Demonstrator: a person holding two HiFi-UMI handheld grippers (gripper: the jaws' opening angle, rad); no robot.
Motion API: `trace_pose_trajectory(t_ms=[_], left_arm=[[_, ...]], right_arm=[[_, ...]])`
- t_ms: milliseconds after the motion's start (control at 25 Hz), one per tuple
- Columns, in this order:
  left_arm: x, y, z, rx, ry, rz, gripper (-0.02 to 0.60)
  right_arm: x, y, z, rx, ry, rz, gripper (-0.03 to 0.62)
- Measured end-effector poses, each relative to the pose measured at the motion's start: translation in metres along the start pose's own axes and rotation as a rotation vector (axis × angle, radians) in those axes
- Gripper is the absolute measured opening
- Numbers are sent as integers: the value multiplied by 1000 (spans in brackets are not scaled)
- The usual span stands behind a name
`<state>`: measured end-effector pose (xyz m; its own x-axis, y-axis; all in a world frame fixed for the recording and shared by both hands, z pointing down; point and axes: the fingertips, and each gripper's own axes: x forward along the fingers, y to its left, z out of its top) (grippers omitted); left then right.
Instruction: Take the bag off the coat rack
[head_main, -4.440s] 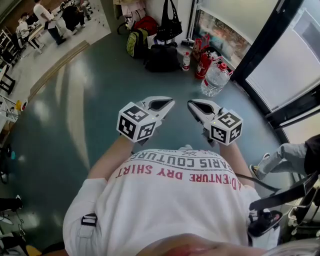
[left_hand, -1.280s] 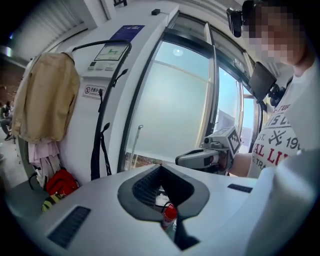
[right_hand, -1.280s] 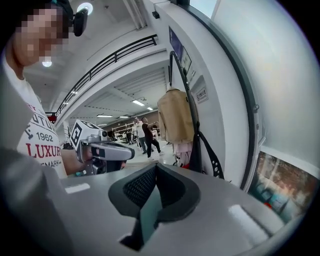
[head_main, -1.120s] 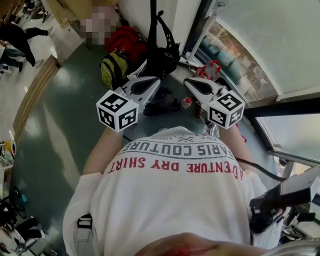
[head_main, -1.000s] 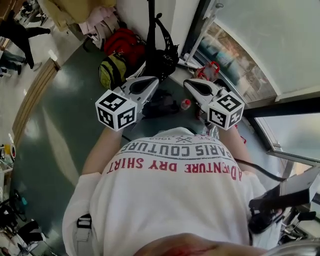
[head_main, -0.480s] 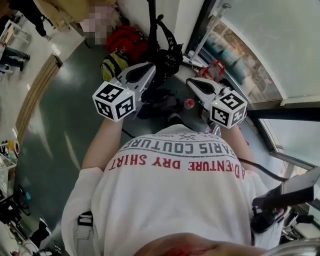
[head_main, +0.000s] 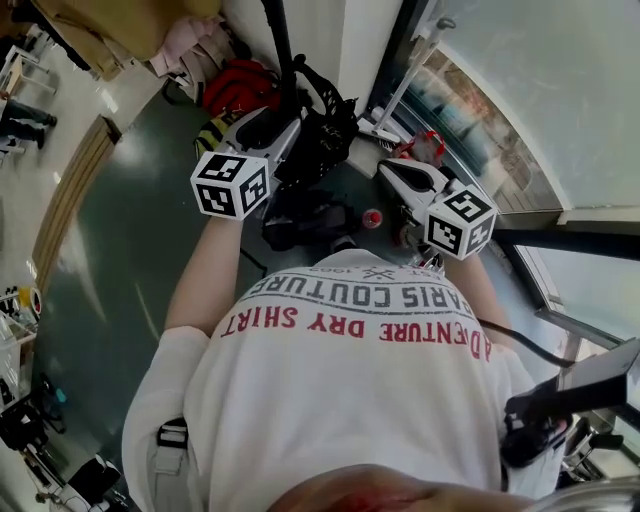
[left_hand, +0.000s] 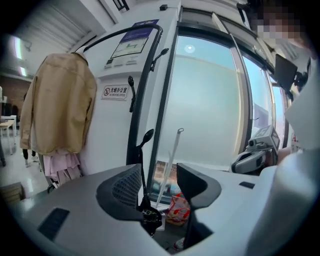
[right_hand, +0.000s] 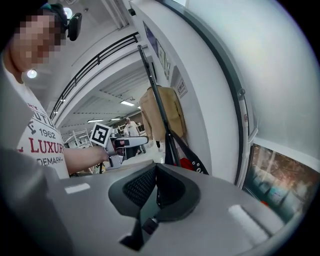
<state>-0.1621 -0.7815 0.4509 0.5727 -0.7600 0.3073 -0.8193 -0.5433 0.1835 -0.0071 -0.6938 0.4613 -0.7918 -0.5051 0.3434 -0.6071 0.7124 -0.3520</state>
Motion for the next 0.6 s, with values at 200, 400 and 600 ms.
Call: trace_pose_trajectory(t_ms=[200,400,600], left_arm=[[51,43,-31,-31,104,83,256],[90,66,-50,-57,146,128,256],[110,76,-65,-70,178,146,256]], right_arm=[[-1,-34,-4,28,33,-21,2],[5,-60,-15,62,63,-26,2],[15,-72,-19,61,95,-16,2]])
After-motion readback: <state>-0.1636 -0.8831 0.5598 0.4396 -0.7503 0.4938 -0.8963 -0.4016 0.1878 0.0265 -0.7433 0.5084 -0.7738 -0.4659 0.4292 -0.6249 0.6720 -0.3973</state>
